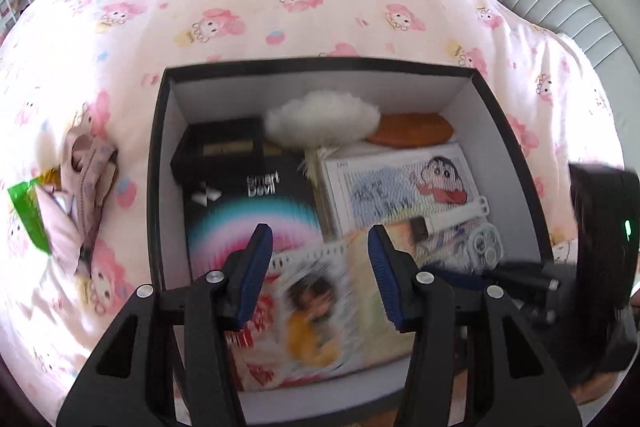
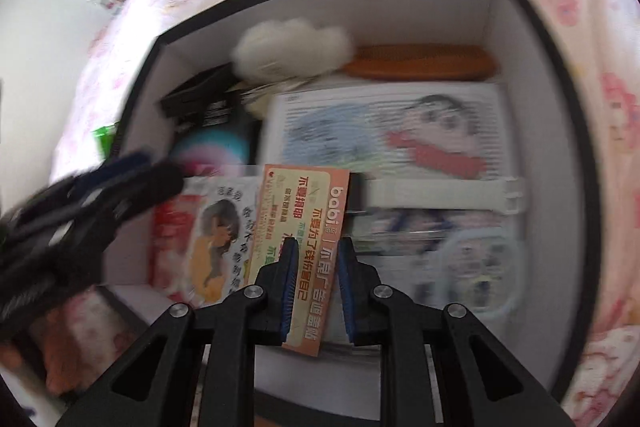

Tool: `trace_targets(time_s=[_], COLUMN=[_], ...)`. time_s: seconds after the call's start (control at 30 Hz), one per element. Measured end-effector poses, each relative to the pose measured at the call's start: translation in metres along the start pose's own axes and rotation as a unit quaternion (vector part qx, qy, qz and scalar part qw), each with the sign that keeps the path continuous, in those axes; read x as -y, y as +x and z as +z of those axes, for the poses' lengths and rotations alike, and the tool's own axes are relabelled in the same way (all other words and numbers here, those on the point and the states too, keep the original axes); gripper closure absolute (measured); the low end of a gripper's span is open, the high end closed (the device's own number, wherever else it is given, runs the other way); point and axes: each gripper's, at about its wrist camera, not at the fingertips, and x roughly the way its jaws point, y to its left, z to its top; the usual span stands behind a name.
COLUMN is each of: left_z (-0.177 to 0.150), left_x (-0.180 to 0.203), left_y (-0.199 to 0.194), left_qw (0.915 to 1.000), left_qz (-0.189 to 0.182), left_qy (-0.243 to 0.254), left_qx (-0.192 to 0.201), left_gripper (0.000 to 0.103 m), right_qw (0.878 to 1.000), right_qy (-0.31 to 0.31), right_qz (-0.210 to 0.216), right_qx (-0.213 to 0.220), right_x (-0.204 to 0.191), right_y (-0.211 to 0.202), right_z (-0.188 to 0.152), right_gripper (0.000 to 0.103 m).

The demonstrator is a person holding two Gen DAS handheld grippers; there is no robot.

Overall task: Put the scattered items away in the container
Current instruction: 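Open the left gripper to release the cards in the box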

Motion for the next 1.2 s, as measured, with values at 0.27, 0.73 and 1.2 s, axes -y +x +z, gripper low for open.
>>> trace_targets(time_s=[0.27,0.73,1.2], left_z=[-0.014,-0.017,-0.011], left_x=[0.002,0.003,0.007], left_y=[0.019,0.042,0.045], left_qw=[0.9919,0.9857,0.9827], left_qz=[-0.121,-0.129,-0.147], left_qy=[0.013,-0.003,0.005], left_qx=[-0.037,-0.108,-0.112], left_gripper=[0.053,0.052,0.051], right_qw=[0.996,0.996,0.992], right_qy=[0.034,0.035,0.027], right_qz=[-0.041,-0.043,-0.104], right_qx=[0.07,0.066,0.068], right_x=[0.018,0.016,0.017], right_y=[-0.041,-0.04,-0.029], right_z=[-0.016,-0.021,-0.007], right_gripper=[0.086,0.086,0.086])
